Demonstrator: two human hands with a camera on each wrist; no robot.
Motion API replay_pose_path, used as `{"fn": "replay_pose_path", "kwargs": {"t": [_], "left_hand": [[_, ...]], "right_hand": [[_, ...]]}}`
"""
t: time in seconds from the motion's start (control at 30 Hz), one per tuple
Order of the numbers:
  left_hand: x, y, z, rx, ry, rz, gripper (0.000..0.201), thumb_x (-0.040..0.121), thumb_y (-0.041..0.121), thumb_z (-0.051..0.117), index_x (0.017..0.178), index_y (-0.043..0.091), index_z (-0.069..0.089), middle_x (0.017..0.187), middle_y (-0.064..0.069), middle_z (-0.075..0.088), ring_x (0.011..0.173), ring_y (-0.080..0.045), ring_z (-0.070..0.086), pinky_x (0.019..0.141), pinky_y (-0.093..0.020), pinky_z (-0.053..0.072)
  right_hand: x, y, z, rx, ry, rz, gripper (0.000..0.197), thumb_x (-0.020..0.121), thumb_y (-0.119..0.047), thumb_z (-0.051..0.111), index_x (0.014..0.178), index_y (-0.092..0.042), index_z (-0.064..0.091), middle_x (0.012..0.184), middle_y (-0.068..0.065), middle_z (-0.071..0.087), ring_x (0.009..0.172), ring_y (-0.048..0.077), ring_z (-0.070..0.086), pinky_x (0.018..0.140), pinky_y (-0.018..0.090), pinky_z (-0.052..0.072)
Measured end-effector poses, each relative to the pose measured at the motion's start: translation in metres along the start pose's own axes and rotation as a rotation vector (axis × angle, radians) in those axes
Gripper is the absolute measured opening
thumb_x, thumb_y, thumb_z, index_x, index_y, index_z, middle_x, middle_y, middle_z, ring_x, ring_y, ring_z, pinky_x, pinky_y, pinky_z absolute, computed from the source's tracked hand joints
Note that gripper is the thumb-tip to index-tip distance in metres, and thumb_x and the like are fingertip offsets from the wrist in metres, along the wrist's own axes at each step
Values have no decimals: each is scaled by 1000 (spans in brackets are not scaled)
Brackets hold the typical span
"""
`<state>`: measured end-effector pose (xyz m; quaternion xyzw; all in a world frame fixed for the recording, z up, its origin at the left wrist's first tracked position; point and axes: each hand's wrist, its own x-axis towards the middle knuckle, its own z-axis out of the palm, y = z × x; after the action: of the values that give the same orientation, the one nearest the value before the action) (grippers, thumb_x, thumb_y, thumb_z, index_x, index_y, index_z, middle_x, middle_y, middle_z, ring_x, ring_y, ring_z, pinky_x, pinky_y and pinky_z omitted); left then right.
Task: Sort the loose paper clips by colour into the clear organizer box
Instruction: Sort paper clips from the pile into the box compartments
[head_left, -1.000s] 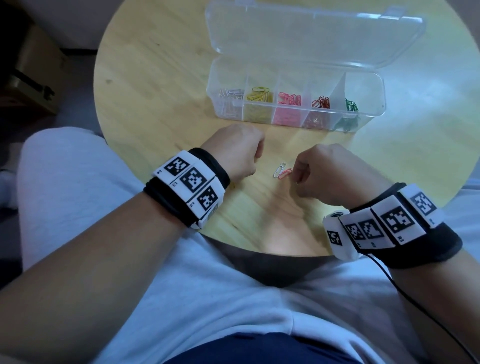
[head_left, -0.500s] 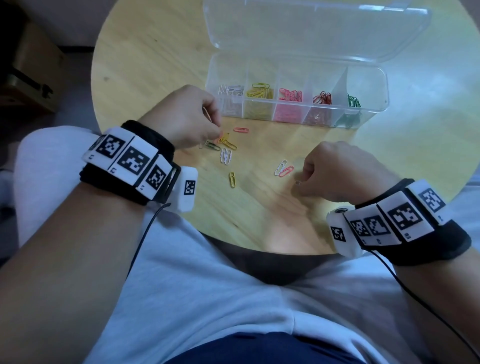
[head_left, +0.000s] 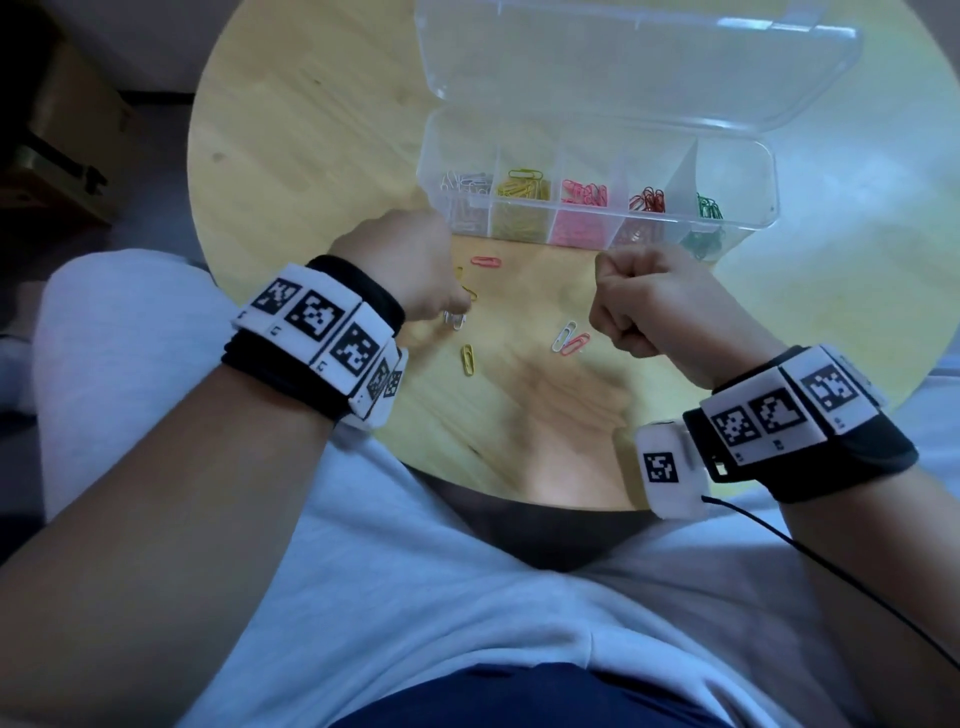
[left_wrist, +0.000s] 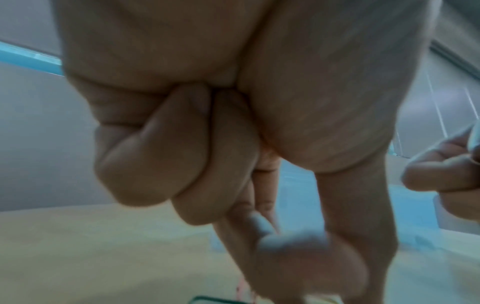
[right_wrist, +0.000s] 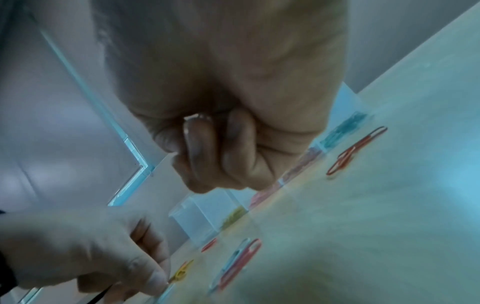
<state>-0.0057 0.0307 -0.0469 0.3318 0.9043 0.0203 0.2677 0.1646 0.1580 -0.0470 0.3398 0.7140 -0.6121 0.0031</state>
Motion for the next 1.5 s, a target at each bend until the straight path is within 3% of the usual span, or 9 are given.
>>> {"fn": "replay_pose_path", "kwargs": {"t": [0.1,0.23,0.37,0.53,0.87,1.0,1.17,1.37,1.5], "left_hand": [[-4,6,1,73,-4,-2,20,64,35,79,70,19,69,71,2,70,73,-23,66,68,-34,55],[-10,15,7,163,35,63,16,72,30,74,83,21,68,82,2,66,77,-24,63,70,-36,53],[-12,24,15,177,50,127,17,73,28,73,82,19,63,85,5,62,79,-25,59,67,-33,45],[-15,29,17,203,65,164,15,71,27,72,83,20,67,88,1,64,79,-27,58,67,-34,45],[-12,29,20,130,8,219,13,71,25,66,80,15,66,95,0,68,85,-27,64,67,-37,52],[-12,27,6,-151,-147,232,16,77,21,60,65,13,64,67,-4,61,62,-22,54,58,-31,45],[-15,20,-15,-738,-235,128,35,86,9,38,53,18,35,40,7,33,37,-11,18,41,-15,14],[-17,11,-38,-1076,-152,65,30,80,14,31,51,21,28,44,3,26,38,-12,14,41,-16,10],[-17,8,-54,-1177,-93,63,29,78,19,38,52,22,26,46,5,21,42,-14,8,44,-20,8]], "right_hand": [[4,-1,3,25,44,-64,22,50,-1,33,56,-21,26,48,-2,26,48,16,31,42,16,18],[7,0,-1,1,77,-53,20,55,-3,40,66,-20,38,55,5,40,46,15,32,42,18,21],[8,6,-1,-367,42,-76,15,79,-4,57,75,-17,65,45,-12,48,39,0,41,42,13,29],[11,12,1,-668,52,-24,15,69,-32,84,80,-28,74,50,-8,44,44,8,40,45,22,27],[11,14,2,-756,78,-33,15,75,-33,77,68,-20,71,54,-8,54,49,8,46,46,25,31],[9,10,-1,-417,119,3,19,83,-20,55,65,-15,57,53,-8,51,49,11,41,48,26,29],[5,-4,-8,338,2,161,13,78,-16,37,66,-21,37,50,1,34,40,12,18,43,18,11],[8,-35,5,471,-63,163,19,81,-6,32,66,-16,36,61,15,61,34,18,36,35,14,22],[21,-62,26,422,-42,53,28,79,7,33,58,-12,35,54,12,54,35,18,37,36,17,20]]}}
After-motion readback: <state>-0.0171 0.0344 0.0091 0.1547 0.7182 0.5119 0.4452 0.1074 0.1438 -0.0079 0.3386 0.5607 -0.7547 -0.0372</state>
